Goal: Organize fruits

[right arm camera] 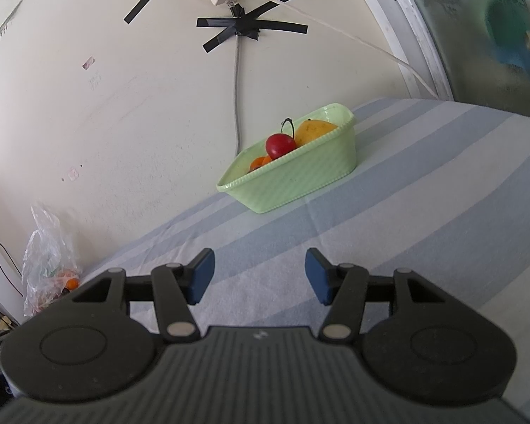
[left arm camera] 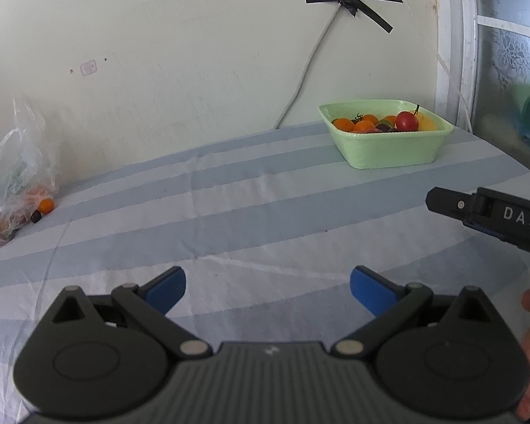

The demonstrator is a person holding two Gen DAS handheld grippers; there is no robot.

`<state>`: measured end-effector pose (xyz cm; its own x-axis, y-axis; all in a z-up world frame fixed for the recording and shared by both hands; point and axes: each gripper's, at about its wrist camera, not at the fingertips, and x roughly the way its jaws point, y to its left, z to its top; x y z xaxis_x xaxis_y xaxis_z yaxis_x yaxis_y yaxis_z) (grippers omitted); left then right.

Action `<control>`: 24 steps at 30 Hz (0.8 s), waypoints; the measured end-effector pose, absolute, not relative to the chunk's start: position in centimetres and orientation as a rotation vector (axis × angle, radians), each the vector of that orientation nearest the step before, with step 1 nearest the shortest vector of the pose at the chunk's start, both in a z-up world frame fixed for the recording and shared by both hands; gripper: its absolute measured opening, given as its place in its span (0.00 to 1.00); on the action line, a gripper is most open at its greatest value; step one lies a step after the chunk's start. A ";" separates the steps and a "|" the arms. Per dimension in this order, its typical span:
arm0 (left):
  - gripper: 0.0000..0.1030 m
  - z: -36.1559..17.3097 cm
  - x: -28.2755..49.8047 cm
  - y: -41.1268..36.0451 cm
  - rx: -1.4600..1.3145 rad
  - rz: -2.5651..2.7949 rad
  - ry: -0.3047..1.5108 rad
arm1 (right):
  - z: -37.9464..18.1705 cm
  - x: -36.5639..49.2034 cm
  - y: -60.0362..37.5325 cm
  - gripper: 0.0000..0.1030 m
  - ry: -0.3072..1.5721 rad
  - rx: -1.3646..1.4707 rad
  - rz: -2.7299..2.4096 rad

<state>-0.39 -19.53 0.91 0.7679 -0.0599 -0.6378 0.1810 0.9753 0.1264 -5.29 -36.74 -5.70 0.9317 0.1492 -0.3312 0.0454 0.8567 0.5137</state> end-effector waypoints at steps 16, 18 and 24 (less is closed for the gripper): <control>1.00 1.2 -0.6 -18.9 0.162 -0.120 0.659 | -5.7 -5.4 -36.7 0.58 0.373 0.542 0.056; 1.00 1.2 -0.6 -19.0 0.167 -0.116 0.655 | -5.7 -5.4 -36.7 0.58 0.373 0.542 0.055; 1.00 1.3 -0.8 -19.3 0.173 -0.133 0.656 | -5.7 -5.3 -36.7 0.58 0.373 0.542 0.055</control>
